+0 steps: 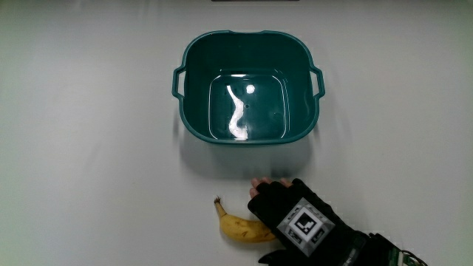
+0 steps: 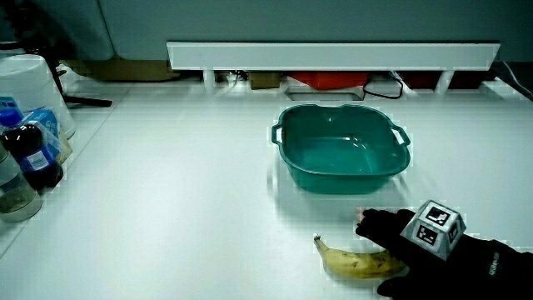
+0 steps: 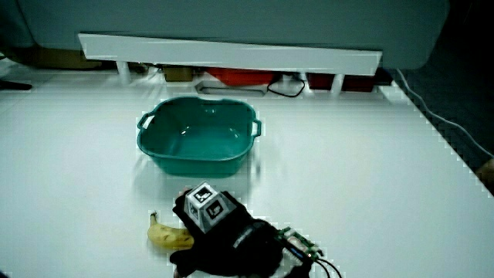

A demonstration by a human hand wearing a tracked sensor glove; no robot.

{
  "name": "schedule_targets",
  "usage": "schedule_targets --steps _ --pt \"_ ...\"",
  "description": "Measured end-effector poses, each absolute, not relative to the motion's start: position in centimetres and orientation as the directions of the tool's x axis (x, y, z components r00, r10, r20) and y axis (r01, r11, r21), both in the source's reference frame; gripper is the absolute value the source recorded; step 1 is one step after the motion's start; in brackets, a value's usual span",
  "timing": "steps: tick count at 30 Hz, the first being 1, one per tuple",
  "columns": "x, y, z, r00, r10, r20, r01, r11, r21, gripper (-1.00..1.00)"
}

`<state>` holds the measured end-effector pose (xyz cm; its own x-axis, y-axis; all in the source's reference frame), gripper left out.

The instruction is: Pick banana from desk

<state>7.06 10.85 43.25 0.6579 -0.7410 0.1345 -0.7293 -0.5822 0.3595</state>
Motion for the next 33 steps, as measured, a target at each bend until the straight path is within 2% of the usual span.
schedule_targets --steps 1,2,3,4,5,6,7,8,10,11,12,13,15,16,17,19,21,22,23,28,30,31,33 --pt "6.9 10.8 43.4 0.658 -0.735 0.166 -0.740 -0.589 0.325 0.04" --pt "6.8 10.8 43.6 0.648 -0.754 0.105 -0.727 -0.571 0.382 0.07" --pt "6.7 10.8 43.7 0.655 -0.741 0.150 -0.739 -0.587 0.330 0.11" --pt "6.7 10.7 43.9 0.643 -0.761 0.089 -0.728 -0.571 0.379 0.14" --pt "6.6 10.8 44.1 0.648 -0.750 0.132 -0.740 -0.580 0.339 0.18" --pt "6.5 10.8 44.0 0.645 -0.755 0.116 -0.733 -0.569 0.373 0.21" --pt "6.5 10.8 44.3 0.647 -0.750 0.140 -0.745 -0.581 0.328 0.25" --pt "6.5 10.8 44.1 0.651 -0.740 0.170 -0.743 -0.575 0.342 0.29" --pt "6.5 10.7 44.2 0.642 -0.759 0.109 -0.741 -0.578 0.341 0.36" --pt "6.3 10.6 43.9 0.642 -0.758 0.111 -0.731 -0.562 0.388 0.39" --pt "6.3 10.7 44.2 0.641 -0.760 0.107 -0.749 -0.588 0.306 0.43" --pt "6.3 10.7 44.0 0.633 -0.771 0.067 -0.740 -0.577 0.345 0.46" --pt "6.3 10.7 44.1 0.649 -0.742 0.168 -0.754 -0.595 0.278 0.54" --pt "6.3 10.7 44.1 0.638 -0.764 0.096 -0.743 -0.577 0.340 0.57" --pt "6.3 10.7 44.1 0.639 -0.762 0.106 -0.744 -0.578 0.336 0.61" --pt "6.1 10.7 43.9 0.630 -0.774 0.064 -0.731 -0.562 0.388 0.68" --pt "6.1 10.8 44.0 0.629 -0.774 0.069 -0.745 -0.576 0.336 0.75" --pt "6.0 10.8 44.0 0.643 -0.745 0.176 -0.766 -0.619 0.174 0.79" --pt "6.0 10.8 43.9 0.625 -0.778 0.056 -0.735 -0.563 0.379 0.82" --pt "6.1 10.8 43.9 0.631 -0.769 0.096 -0.746 -0.569 0.346 1.00" --pt "6.2 10.7 43.6 0.635 -0.746 0.201 -0.771 -0.596 0.225 1.00" --pt "6.2 10.7 43.3 0.620 -0.782 0.067 -0.752 -0.568 0.336 1.00" --pt "6.2 10.6 42.7 0.637 -0.738 0.220 -0.770 -0.597 0.226 1.00"
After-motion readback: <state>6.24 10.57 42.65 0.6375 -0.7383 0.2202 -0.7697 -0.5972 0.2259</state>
